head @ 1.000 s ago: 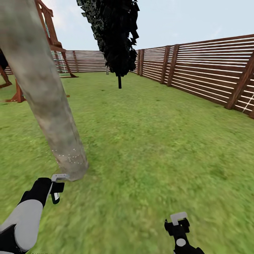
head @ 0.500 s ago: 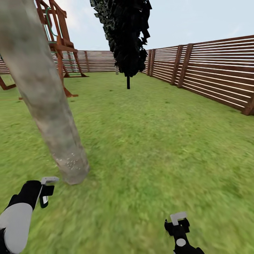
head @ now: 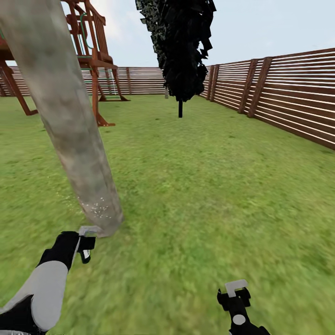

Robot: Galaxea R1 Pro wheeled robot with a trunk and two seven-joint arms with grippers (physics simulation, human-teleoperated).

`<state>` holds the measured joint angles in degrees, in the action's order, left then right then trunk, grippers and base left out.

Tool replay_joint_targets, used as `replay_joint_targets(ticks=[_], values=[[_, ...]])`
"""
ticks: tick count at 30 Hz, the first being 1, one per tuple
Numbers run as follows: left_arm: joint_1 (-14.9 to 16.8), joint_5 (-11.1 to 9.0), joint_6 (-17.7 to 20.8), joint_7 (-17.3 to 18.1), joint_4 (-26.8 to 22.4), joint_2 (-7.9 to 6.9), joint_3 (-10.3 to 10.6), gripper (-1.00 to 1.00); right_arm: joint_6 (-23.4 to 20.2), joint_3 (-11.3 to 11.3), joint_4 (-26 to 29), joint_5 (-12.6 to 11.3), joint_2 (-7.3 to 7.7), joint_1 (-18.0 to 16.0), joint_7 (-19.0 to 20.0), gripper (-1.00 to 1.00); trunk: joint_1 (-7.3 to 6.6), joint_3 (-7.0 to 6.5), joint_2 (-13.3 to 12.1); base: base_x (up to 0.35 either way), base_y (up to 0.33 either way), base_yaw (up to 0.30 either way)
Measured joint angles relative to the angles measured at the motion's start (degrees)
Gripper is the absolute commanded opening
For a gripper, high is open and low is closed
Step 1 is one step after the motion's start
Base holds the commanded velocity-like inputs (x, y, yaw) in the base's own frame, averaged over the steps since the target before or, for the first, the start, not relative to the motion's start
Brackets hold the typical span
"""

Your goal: In the garden, pick up the pesticide atomizer on the floor and spray pesticide onto both trees until each tree trunk is fully covered.

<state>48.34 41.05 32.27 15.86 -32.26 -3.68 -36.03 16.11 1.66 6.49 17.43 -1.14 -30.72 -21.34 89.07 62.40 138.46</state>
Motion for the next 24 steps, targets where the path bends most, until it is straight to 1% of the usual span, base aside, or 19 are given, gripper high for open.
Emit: replay_joint_targets(ticks=[1,2,3,4,5,6,7,9,10,11,12,15,18,21,24], values=[[0.9,0.1,0.2,0.0,-1.4,0.80,0.5,-1.00,0.0,0.0,0.0,0.0,0.14,0.0,0.0,1.00,0.00,0.00,0.0,0.000,0.000,0.005],[2.5,0.3,0.5,0.1,-2.2,1.08,0.8,-1.00,0.0,0.0,0.0,0.0,0.23,0.0,0.0,1.00,0.00,0.00,0.0,0.000,0.000,0.003],[3.5,0.5,0.7,0.2,-2.4,0.78,0.9,-1.00,0.0,0.0,0.0,0.1,0.27,0.0,0.0,1.00,0.00,0.00,0.0,0.000,0.000,0.001],[4.6,0.8,0.9,0.4,-2.5,0.04,1.0,-1.00,0.0,-0.1,0.0,0.1,0.32,0.0,0.0,1.00,0.00,0.00,0.0,0.000,0.000,0.000],[5.2,1.1,1.0,0.5,-2.5,-1.15,1.0,-1.00,0.0,-0.1,0.0,0.1,0.34,0.0,0.0,1.00,0.00,0.00,0.0,0.000,0.000,0.000],[5.4,0.9,1.1,0.6,-2.5,-1.80,1.0,-1.00,0.0,-0.1,0.0,0.1,0.35,0.0,0.0,1.00,0.00,0.01,0.0,0.000,0.000,0.000],[5.5,0.7,1.3,0.6,-2.5,-1.93,1.0,-1.00,0.0,-0.1,0.0,0.0,0.35,0.0,0.0,1.00,0.00,0.01,0.0,0.000,0.000,0.000],[5.7,0.6,2.1,0.3,-2.6,-1.77,1.0,-1.00,0.0,-0.1,0.0,0.0,0.32,0.0,0.0,1.00,0.00,0.01,0.0,0.000,0.000,0.010],[5.8,0.6,3.5,0.2,-2.6,-1.49,1.0,-1.00,0.0,0.0,0.0,0.0,0.30,0.0,0.0,1.00,0.00,0.01,0.0,0.000,0.000,0.128],[5.9,0.6,5.2,0.3,-2.6,-1.44,1.5,-1.00,0.0,0.0,0.0,0.0,0.28,0.0,0.0,1.00,0.00,0.04,0.0,0.000,0.000,0.185],[6.2,0.6,6.0,0.3,-2.7,-1.56,1.8,-1.00,0.0,0.0,0.0,0.0,0.28,0.0,0.0,1.00,0.00,0.07,0.0,0.000,0.000,0.215],[8.7,0.6,7.1,0.4,-2.7,-1.82,2.3,-1.00,0.0,0.0,0.0,0.0,0.27,0.0,0.0,1.00,0.00,0.17,0.0,0.030,-0.024,0.231],[9.3,0.7,8.0,0.5,-2.7,-1.89,2.4,-1.00,0.0,0.0,0.0,0.0,0.27,0.0,0.0,1.00,-0.01,0.23,0.0,0.137,-0.183,0.066],[9.3,0.7,8.7,0.6,-5.6,-1.35,2.3,-1.00,0.0,0.0,-0.1,0.1,0.35,0.0,0.0,1.00,-0.02,0.23,0.0,0.148,-0.234,0.004],[8.8,0.8,9.1,0.6,-6.4,-1.26,2.3,-1.00,-0.1,0.0,-0.1,0.1,0.36,0.0,0.0,1.00,0.00,0.23,0.0,0.022,-0.269,0.000]])
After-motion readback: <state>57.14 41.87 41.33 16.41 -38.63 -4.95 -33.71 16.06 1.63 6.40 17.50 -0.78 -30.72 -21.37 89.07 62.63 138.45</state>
